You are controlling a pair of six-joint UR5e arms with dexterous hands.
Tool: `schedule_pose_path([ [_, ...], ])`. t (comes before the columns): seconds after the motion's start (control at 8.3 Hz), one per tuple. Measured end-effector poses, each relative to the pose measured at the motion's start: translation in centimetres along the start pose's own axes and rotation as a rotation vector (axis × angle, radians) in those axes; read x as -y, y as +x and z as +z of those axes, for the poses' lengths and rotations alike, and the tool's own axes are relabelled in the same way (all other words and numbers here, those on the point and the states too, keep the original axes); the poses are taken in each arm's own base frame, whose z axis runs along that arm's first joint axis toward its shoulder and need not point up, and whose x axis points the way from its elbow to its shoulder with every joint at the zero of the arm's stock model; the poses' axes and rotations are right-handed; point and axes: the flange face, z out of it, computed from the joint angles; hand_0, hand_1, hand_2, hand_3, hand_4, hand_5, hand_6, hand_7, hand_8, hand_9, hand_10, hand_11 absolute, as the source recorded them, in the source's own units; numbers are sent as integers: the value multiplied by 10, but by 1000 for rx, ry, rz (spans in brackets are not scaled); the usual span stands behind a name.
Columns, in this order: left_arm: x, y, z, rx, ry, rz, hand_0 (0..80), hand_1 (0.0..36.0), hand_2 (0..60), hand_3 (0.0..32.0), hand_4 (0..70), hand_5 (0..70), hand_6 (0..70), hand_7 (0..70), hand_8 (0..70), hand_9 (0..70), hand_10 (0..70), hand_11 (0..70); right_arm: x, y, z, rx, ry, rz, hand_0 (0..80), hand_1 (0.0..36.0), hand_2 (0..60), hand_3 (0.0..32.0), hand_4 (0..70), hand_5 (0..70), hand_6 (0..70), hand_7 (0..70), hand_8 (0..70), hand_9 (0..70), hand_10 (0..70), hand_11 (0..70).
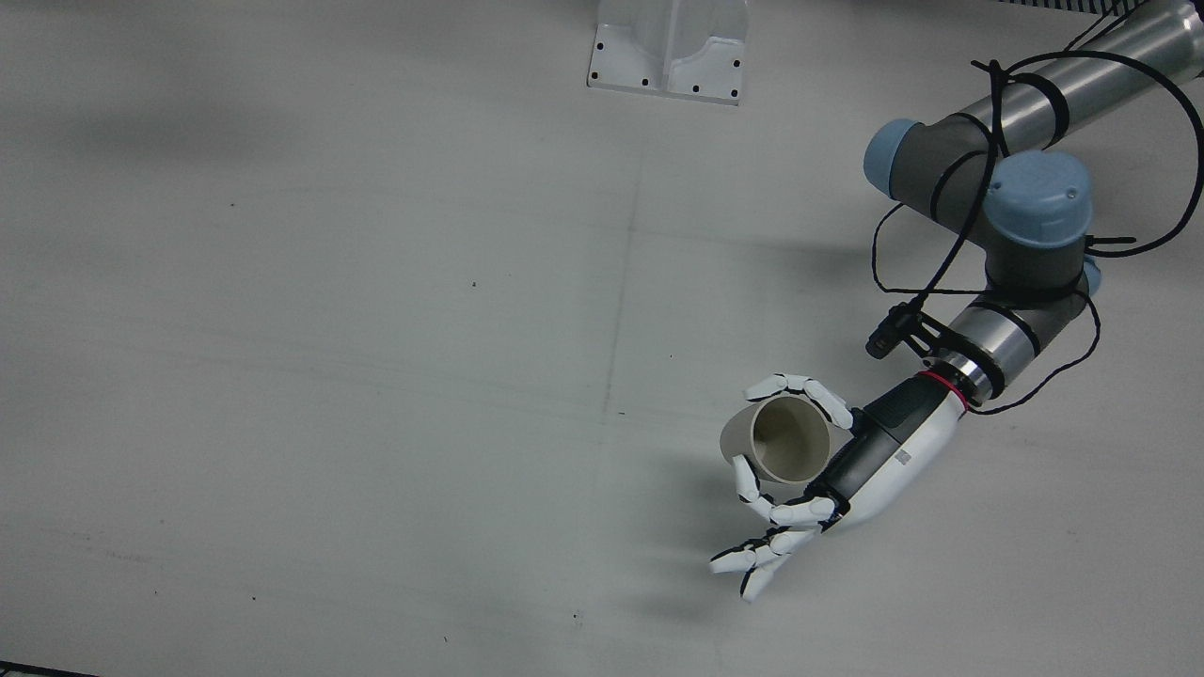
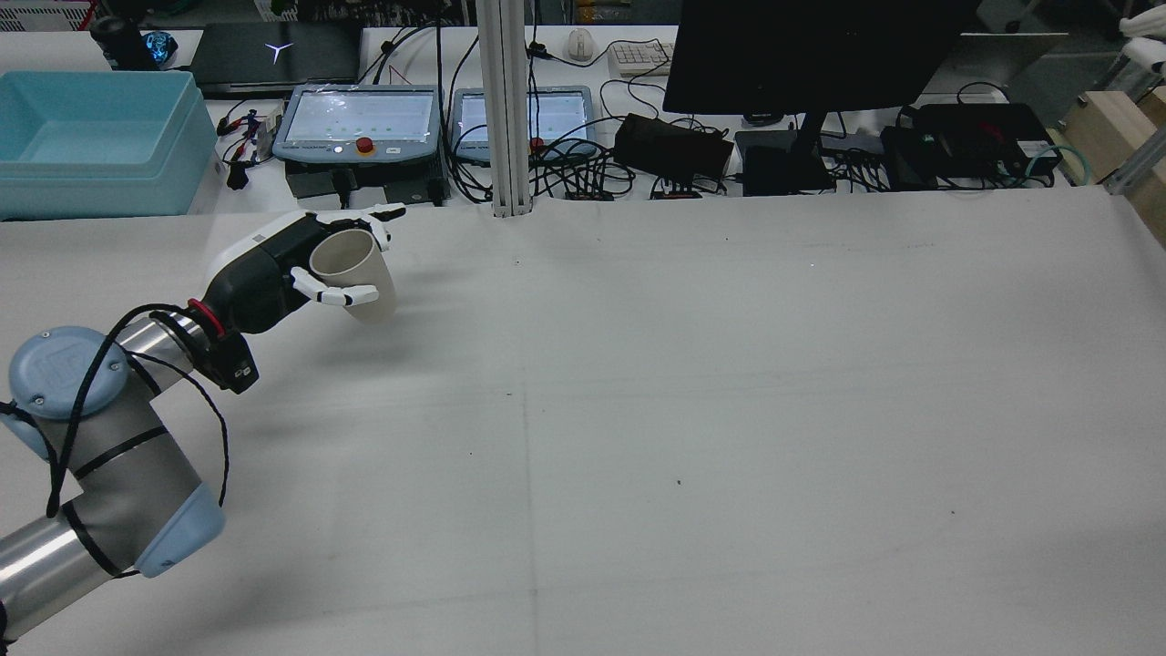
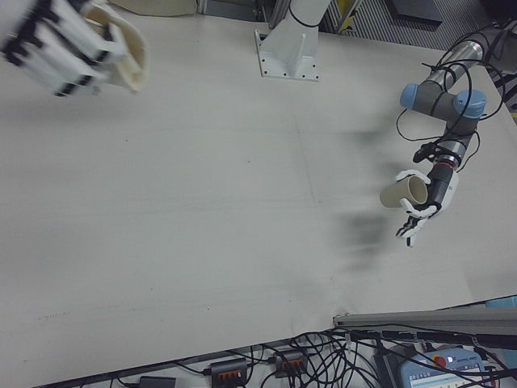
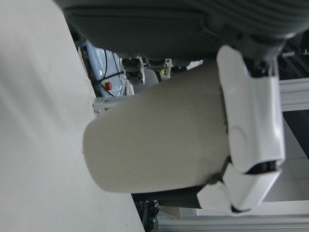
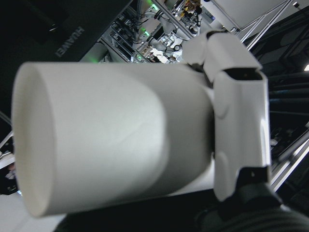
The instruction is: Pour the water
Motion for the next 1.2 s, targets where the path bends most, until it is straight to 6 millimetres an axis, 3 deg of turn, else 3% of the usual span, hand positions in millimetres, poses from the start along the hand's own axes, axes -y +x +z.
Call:
schedule_pose_path([
  [0.12, 43, 16, -35, -12, 21, 14, 586, 360, 600, 0, 607, 700, 91, 142, 14, 29, 61, 113, 78, -6, -7, -23, 58, 53, 553, 191, 431, 0, 280, 700, 700, 663, 700, 700, 700, 700],
  [0.24, 74, 28, -66, -23, 37, 24, 592, 360, 600, 0, 609, 700, 89, 142, 14, 29, 60, 111, 144, 28, -5, -59, 69, 134, 533, 168, 412, 0, 267, 682, 700, 667, 700, 700, 700, 700],
  [0.48, 115, 51, -114, -34, 57, 41, 597, 360, 600, 0, 595, 700, 81, 135, 12, 24, 58, 109, 251, 141, -9, -136, 71, 217, 521, 146, 400, 0, 266, 686, 700, 685, 700, 700, 700, 700],
  [0.6, 129, 62, -134, -32, 64, 49, 601, 360, 600, 0, 599, 700, 80, 135, 12, 24, 58, 110, 316, 203, -21, -141, 82, 228, 520, 134, 425, 0, 355, 700, 700, 700, 700, 700, 700, 700],
  [0.72, 139, 67, -149, -31, 69, 55, 560, 360, 600, 0, 595, 700, 76, 131, 12, 24, 60, 110, 374, 257, -45, -125, 116, 232, 544, 157, 412, 0, 363, 700, 700, 700, 700, 700, 700, 700],
  [0.84, 147, 68, -159, -29, 70, 76, 548, 360, 600, 0, 596, 700, 75, 132, 12, 25, 61, 108, 413, 306, -73, -118, 149, 236, 555, 154, 196, 0, 383, 535, 601, 570, 548, 700, 655, 700],
  [0.96, 153, 69, -164, -32, 66, 107, 545, 360, 600, 0, 591, 700, 72, 131, 10, 22, 58, 104, 430, 331, -89, -105, 169, 237, 437, 19, 0, 0, 315, 236, 230, 239, 220, 175, 203, 290],
  [1.08, 166, 68, -168, -36, 60, 136, 547, 360, 600, 0, 587, 700, 69, 127, 9, 20, 57, 103, 436, 340, -95, -83, 182, 242, 364, 0, 0, 92, 172, 14, 55, 29, 47, 0, 25, 31],
  [1.2, 183, 64, -174, -40, 57, 155, 535, 360, 600, 0, 565, 700, 63, 116, 7, 17, 56, 100, 435, 344, -92, -66, 186, 262, 252, 0, 0, 320, 18, 0, 0, 0, 0, 0, 0, 0],
])
